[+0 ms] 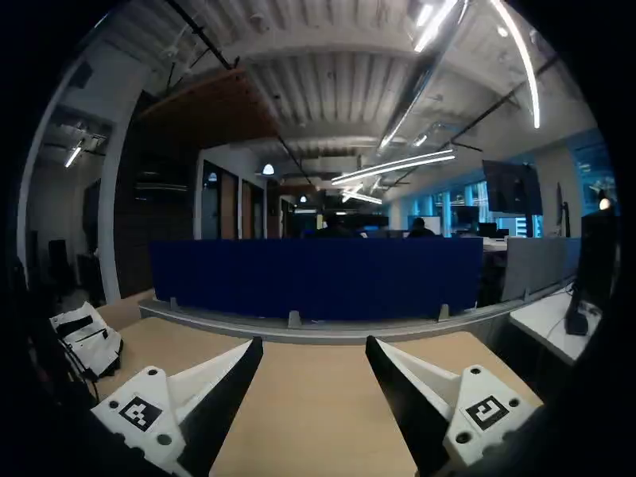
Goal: Fold towel
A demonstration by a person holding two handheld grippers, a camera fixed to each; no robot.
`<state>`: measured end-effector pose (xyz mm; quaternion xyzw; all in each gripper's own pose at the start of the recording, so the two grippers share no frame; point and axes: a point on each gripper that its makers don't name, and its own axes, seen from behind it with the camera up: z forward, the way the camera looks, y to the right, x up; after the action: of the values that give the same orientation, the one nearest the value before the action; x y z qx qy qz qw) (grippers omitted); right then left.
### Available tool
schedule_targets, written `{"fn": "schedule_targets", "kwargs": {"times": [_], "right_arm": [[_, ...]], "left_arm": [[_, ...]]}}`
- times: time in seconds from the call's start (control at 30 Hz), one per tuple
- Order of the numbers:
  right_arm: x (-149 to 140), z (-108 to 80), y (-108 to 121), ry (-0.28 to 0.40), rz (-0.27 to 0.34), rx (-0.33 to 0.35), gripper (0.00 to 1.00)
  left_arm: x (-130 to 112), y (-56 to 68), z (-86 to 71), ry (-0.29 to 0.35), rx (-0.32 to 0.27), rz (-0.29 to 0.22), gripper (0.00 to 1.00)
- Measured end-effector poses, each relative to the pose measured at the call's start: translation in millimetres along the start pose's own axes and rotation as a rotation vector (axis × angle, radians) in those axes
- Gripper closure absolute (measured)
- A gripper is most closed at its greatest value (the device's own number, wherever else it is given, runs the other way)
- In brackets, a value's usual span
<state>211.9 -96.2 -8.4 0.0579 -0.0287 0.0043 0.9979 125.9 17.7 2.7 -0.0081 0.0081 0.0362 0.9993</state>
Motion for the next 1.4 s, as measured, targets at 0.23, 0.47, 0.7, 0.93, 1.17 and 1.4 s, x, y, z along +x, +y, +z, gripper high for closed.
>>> {"fn": "schedule_targets", "kwargs": {"times": [0.23, 0.47, 0.7, 0.93, 1.17, 1.4], "right_arm": [[-7.9, -4.5, -9.2, 0.004, -0.025, 0.000, 0.00], [-21.4, -5.3, -11.1, 0.006, -0.044, 0.000, 0.00], [-29.8, -4.7, -9.2, 0.012, -0.059, -0.002, 0.00], [-35.9, -5.2, -7.4, 0.014, -0.066, -0.004, 0.00], [-39.6, -5.0, -4.7, 0.003, -0.075, -0.014, 0.00], [-38.9, -3.7, -8.2, 0.004, -0.092, -0.005, 0.00]], "left_arm": [[-29.8, -0.4, -8.6, 0.013, -0.006, -0.009, 0.08], [-59.3, 1.3, -12.1, 0.019, -0.004, -0.014, 0.07], [-79.3, 1.5, -12.8, 0.031, -0.001, -0.022, 0.08], [-96.7, -0.8, -11.1, 0.032, 0.003, -0.024, 0.08], [-111.7, -5.1, -11.2, 0.020, 0.013, -0.049, 0.08], [-118.5, -4.6, -10.0, 0.007, 0.013, -0.061, 0.08]]}}
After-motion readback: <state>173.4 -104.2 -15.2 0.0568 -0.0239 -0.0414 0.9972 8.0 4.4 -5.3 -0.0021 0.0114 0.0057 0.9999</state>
